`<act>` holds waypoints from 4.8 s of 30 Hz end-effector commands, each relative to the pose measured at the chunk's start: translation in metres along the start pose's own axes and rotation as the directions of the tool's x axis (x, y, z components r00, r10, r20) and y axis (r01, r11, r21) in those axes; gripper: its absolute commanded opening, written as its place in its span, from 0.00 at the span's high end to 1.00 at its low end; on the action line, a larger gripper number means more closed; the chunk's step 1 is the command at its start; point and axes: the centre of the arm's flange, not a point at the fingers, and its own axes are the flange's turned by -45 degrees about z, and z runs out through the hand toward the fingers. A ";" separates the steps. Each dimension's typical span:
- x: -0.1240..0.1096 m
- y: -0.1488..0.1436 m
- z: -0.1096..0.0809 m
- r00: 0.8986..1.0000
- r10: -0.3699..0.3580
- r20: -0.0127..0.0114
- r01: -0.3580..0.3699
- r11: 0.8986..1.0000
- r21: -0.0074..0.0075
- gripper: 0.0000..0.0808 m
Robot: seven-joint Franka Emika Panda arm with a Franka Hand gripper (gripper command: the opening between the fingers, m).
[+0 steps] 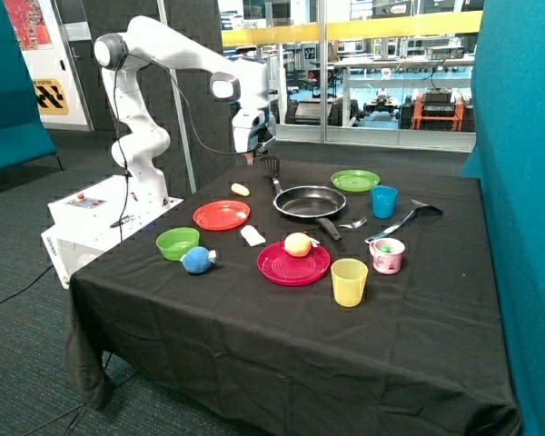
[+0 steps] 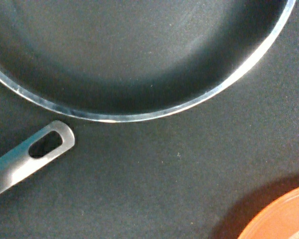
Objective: Cook the vegetables
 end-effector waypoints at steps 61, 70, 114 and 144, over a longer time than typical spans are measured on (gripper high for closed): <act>-0.004 0.153 0.061 0.899 0.437 -0.012 -0.438 0.899 -0.015 0.14; 0.000 0.165 0.082 0.902 0.431 -0.012 -0.431 0.902 -0.015 0.12; 0.035 0.181 0.151 0.928 0.373 -0.011 -0.373 0.928 -0.016 0.08; 0.058 0.160 0.167 0.946 0.325 -0.010 -0.325 0.946 -0.017 0.11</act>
